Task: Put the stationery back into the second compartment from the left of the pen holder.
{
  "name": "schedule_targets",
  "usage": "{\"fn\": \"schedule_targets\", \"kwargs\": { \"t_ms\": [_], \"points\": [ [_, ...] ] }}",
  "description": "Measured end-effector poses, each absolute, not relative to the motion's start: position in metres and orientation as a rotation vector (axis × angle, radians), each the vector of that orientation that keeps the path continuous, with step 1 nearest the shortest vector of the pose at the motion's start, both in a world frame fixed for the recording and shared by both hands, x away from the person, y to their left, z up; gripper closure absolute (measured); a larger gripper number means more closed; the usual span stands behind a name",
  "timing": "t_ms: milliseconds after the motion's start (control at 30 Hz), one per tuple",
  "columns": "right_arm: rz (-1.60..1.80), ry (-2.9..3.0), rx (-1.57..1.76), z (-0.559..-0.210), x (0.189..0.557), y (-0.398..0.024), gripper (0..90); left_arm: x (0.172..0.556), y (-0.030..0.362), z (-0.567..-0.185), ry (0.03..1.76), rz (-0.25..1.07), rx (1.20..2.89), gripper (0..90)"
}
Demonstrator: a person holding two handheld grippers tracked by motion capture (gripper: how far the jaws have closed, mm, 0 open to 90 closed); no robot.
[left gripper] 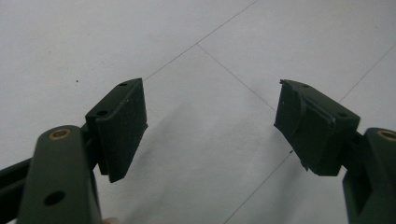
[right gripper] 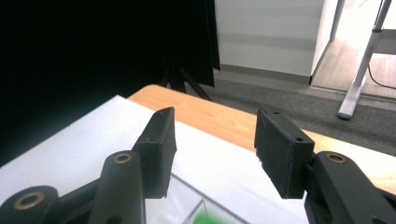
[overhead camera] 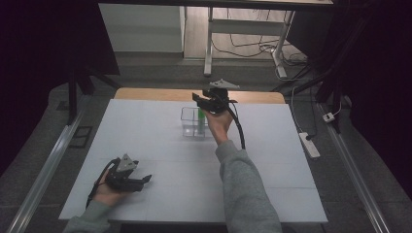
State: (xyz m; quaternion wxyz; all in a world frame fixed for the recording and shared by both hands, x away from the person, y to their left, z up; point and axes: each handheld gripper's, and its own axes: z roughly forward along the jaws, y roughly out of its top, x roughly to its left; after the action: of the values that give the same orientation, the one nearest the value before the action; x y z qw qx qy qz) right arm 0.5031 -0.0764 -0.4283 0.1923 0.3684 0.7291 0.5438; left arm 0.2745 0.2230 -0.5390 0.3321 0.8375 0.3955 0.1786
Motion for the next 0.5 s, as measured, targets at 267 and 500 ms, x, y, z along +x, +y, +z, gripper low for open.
{"fn": "schedule_targets", "kwargs": {
  "t_ms": [267, 500],
  "points": [
    [1.492, 2.073, 1.045, -0.435, 0.496, -0.089, 47.0, 0.274, 0.222, -0.540, 1.029, 0.471, 2.201, 24.8],
    [1.466, 2.091, 1.023, -0.438, 0.485, -0.108, 45.1, 0.274, 0.222, -0.539, 1.030, 0.477, 2.199, 24.9]
  ]
}}
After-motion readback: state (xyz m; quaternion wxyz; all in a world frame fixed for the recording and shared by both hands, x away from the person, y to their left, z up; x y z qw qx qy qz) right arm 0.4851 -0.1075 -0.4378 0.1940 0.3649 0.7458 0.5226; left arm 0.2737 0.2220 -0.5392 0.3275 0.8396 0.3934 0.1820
